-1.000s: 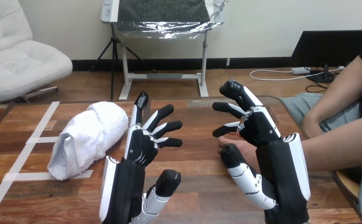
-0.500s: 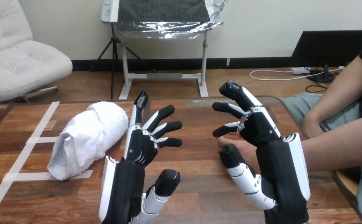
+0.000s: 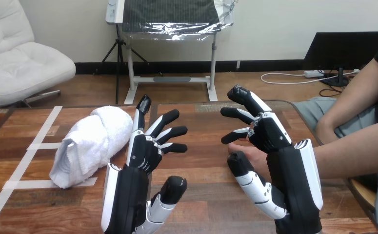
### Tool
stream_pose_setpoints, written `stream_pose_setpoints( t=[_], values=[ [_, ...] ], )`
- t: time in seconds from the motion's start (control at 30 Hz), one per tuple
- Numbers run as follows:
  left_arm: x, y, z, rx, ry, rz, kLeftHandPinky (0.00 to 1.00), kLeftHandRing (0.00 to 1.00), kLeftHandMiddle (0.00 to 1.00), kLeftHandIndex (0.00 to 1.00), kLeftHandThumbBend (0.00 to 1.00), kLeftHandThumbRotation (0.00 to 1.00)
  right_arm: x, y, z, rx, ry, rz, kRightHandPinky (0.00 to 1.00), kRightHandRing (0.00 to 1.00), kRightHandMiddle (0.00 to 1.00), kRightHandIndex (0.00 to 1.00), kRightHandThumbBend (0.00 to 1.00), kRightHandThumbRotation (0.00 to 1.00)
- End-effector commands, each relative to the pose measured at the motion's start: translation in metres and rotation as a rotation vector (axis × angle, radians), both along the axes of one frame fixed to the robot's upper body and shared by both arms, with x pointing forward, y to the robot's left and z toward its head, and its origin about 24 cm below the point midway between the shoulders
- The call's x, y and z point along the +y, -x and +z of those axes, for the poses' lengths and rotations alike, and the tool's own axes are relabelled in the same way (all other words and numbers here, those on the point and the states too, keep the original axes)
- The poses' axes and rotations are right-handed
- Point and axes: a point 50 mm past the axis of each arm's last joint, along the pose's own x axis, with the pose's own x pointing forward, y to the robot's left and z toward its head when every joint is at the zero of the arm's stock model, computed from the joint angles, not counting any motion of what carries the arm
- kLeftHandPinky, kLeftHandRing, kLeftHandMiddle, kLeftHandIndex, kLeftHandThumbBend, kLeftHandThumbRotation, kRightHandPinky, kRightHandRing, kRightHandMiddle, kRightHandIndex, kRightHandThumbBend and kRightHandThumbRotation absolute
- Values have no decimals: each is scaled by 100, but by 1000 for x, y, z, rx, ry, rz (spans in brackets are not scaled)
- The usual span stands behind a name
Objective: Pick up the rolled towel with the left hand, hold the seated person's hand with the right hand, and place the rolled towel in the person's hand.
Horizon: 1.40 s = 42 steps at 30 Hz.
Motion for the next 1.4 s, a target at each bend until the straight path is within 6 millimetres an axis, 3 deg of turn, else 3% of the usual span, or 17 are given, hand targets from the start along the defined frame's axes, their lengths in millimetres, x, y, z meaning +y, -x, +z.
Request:
stream_pose_setpoints(
  t=[0.0,1.0,1.2,1.37],
  values=[
    [-6,-7,10,-58,62,40,65,78,86,100,82,88,2,-9,12,-71,-29,-1,53,78,87,86,59,73],
    [-2,-12,11,-85,43,70,66,79,87,100,81,87,3,-10,12,-65,-31,-5,54,79,86,85,61,74],
    [7,-17,14,-104,-52,144,71,82,88,100,81,88,3,-10,12,-65,-30,-3,54,79,86,84,62,74],
    [17,-22,18,-147,-187,239,82,90,94,100,78,91,3,-10,11,-60,-37,3,54,80,87,84,62,73]
  ],
)
